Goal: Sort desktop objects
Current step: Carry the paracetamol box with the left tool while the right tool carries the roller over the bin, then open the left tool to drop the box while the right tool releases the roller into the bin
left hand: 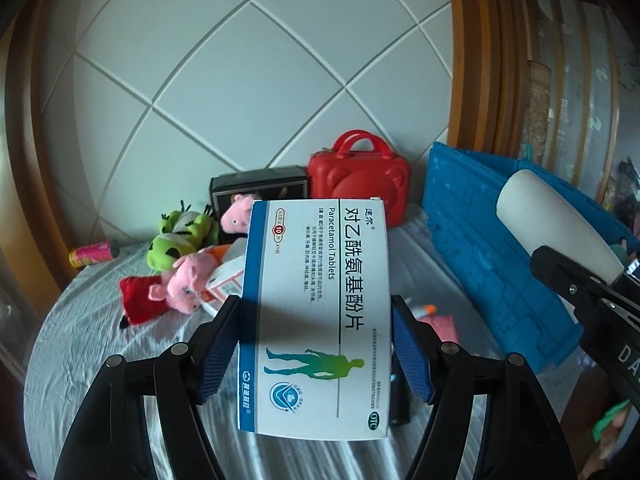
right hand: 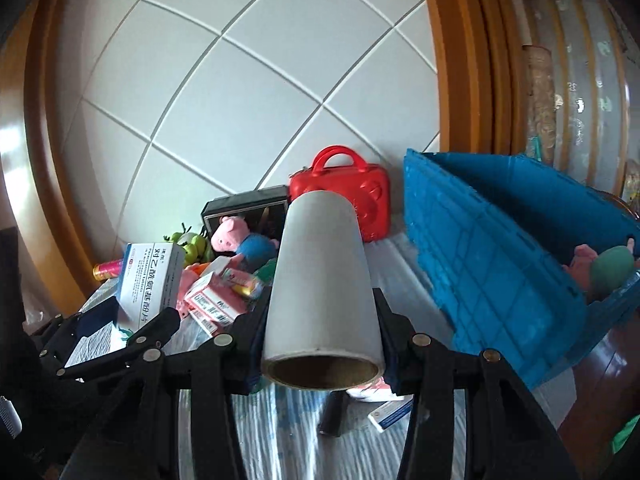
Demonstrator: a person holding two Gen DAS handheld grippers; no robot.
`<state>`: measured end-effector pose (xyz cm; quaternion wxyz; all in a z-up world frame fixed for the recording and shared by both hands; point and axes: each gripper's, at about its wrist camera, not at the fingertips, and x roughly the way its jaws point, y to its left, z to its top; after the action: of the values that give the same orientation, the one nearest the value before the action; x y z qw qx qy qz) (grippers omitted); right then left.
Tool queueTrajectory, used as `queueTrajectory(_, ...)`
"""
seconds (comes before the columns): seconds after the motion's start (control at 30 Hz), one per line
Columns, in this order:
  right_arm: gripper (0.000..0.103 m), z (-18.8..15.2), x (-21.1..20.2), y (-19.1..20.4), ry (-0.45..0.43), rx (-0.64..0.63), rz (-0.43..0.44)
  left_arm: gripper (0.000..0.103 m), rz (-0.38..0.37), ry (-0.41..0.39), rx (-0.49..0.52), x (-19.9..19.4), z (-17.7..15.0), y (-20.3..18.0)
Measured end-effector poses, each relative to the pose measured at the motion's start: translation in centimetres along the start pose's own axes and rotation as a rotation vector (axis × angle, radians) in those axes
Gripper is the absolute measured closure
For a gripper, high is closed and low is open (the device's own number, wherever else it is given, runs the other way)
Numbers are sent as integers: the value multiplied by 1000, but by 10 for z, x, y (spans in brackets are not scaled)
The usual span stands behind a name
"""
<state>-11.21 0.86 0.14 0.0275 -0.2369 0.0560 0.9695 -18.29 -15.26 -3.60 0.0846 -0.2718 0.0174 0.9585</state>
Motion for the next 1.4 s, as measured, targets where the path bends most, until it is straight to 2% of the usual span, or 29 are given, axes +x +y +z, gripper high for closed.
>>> queueTrajectory(0.2, 58, 27, -14, -109, -81, 8, -60, 31, -48, -80, 15, 1, 31, -103)
queueTrajectory(0.33, 58, 42, -10, -198, -99, 24, -91, 31, -85, -118, 34, 3, 58, -193)
queueTrajectory(0.47, 58, 50, -3, -283, -64, 46, -130, 31, -120, -130, 72, 8, 79, -282)
queueTrajectory(0.63, 58, 44, 15, -347, -9, 57, -126, 31, -149, -85, 123, 25, 81, -362)
queueTrajectory(0.73, 58, 40, 25, -374, 16, 73, -121, 31, -134, -41, 139, 41, 74, -383)
queueTrajectory(0.87, 58, 36, 42, -389, 45, 75, -102, 31, -106, 2, 150, 59, 66, -401)
queueTrajectory(1.0, 58, 35, 49, -394, 48, 75, -84, 31, -77, 19, 139, 65, 65, -402)
queueTrajectory(1.2, 58, 40, 54, -401, 53, 78, -101, 30, -75, 43, 135, 71, 67, -403)
queueTrajectory(1.3, 58, 40, 55, -406, 66, 89, -102, 29, -84, 65, 139, 75, 65, -407)
queueTrajectory(1.4, 55, 42, 54, -411, 65, 99, -109, 22, -78, 66, 146, 74, 63, -410)
